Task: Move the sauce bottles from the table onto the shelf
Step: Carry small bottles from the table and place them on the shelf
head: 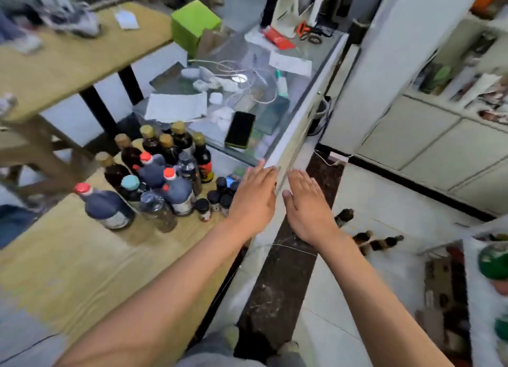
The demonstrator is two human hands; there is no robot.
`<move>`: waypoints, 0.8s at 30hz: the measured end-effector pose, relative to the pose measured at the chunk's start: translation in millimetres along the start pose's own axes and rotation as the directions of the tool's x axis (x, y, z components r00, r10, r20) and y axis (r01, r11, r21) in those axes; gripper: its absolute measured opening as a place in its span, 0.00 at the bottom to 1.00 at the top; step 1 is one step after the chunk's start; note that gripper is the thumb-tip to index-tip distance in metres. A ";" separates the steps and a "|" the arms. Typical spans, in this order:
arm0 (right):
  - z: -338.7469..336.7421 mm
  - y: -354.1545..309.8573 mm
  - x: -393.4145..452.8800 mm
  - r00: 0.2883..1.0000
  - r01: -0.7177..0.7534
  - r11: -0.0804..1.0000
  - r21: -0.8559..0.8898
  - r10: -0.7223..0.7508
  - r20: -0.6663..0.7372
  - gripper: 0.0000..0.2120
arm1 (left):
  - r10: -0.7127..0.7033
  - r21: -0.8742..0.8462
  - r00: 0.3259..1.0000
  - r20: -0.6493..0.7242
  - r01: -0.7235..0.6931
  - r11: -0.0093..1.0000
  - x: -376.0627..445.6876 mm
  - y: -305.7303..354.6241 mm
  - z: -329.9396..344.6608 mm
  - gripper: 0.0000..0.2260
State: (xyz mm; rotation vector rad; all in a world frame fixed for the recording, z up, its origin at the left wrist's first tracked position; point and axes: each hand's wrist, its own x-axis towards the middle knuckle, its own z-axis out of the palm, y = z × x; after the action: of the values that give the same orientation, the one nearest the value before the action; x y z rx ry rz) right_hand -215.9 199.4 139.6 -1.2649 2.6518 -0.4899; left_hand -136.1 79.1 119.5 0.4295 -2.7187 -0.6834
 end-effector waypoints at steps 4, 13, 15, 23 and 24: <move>51.7 -38.7 25.1 0.996 0.059 0.991 0.118 -0.066 0.064 0.21 | -0.260 -0.131 0.961 -0.090 0.248 0.960 -29.2 -62.8 -8.7 0.16; 142.3 -31.1 51.2 0.958 -0.224 0.948 0.228 0.171 0.228 0.16 | -0.598 -0.204 0.801 -0.006 0.584 0.785 -54.7 -131.3 8.7 0.18; 152.4 -24.0 54.0 0.960 -0.217 0.956 0.198 0.172 0.222 0.20 | -0.615 -0.181 0.788 0.017 0.607 0.773 -54.0 -136.7 15.3 0.20; 181.9 -22.4 71.8 0.934 -0.161 0.969 0.187 0.088 0.347 0.26 | -0.703 -0.010 0.700 0.125 0.710 0.705 -42.0 -162.7 46.2 0.29; 183.9 -21.9 72.1 0.936 -0.155 0.970 0.187 0.083 0.343 0.25 | -0.715 0.017 0.684 0.145 0.721 0.693 -41.2 -164.1 49.2 0.29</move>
State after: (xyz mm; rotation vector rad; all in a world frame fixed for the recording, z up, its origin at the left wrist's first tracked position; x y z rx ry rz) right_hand -193.3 89.6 -24.5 -1.0138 2.3072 -0.4763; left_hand -81.7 -24.4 -12.3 1.5504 -2.5931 -0.9780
